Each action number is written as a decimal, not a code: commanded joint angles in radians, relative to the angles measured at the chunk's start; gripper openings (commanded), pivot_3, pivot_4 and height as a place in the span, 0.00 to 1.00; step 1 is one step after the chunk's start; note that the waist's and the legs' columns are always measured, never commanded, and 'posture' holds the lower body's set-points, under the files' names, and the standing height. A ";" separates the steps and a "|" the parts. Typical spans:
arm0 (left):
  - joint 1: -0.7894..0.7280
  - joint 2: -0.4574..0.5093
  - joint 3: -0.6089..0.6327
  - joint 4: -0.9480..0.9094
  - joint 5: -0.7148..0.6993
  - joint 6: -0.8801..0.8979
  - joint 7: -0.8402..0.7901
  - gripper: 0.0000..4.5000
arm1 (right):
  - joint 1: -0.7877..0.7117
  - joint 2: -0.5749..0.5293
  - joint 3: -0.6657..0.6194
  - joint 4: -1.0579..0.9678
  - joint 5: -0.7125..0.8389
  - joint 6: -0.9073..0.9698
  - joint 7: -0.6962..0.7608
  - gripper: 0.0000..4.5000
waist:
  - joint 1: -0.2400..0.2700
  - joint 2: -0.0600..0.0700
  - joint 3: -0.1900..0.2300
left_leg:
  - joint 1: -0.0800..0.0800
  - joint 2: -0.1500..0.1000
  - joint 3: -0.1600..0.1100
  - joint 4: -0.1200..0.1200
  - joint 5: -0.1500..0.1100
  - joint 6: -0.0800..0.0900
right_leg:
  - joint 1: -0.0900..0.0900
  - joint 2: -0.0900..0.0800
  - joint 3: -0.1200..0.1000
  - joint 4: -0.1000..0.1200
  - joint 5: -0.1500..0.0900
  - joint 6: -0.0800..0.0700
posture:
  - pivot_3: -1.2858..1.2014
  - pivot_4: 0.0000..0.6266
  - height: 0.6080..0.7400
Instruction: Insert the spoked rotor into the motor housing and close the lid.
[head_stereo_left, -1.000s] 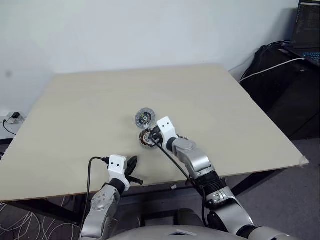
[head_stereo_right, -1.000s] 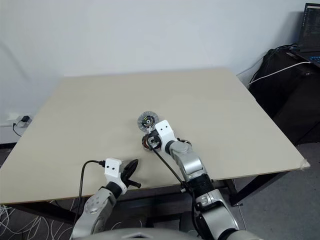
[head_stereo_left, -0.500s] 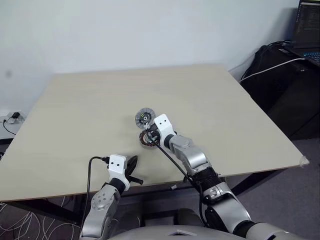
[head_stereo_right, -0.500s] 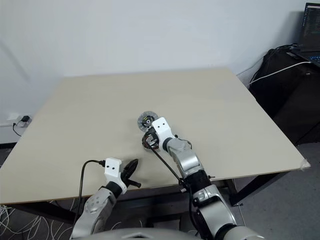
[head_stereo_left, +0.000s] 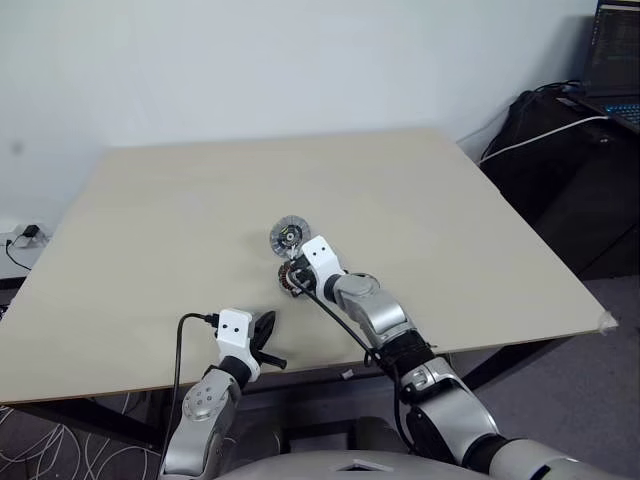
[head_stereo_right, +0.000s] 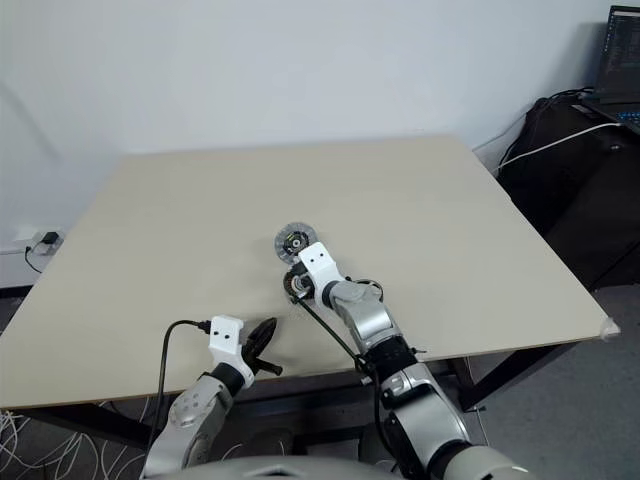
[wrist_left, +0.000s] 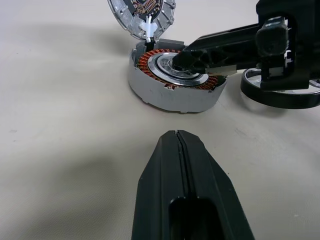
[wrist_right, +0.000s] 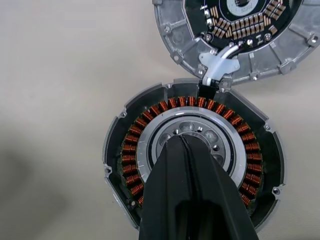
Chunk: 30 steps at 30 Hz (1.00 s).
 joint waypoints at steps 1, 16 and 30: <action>-0.008 -0.003 0.003 -0.014 -0.013 -0.003 0.002 0.00 | -0.037 0.012 -0.004 0.001 -0.005 -0.030 0.001 0.00 | 0.000 0.000 0.000 | 0.000 0.000 0.000 0.000 0.000 0.000 | 0.000 0.000 0.000 0.000 0.000 0.000 | 0.52 0.00 1.00; -0.007 0.001 0.005 -0.014 -0.013 0.000 0.001 0.00 | -0.061 0.014 -0.015 0.057 -0.017 -0.060 -0.010 0.00 | -0.001 0.000 0.000 | 0.000 0.000 0.000 0.000 0.000 0.000 | 0.000 0.000 0.000 0.000 0.000 0.000 | 0.52 0.00 1.00; -0.002 0.001 -0.001 -0.019 -0.010 0.005 -0.001 0.00 | -0.078 0.016 -0.047 0.094 -0.023 -0.078 -0.080 0.00 | -0.001 0.000 0.000 | 0.001 0.000 0.000 0.000 0.001 -0.001 | 0.001 0.000 0.000 0.001 -0.002 0.003 | 0.52 0.00 1.00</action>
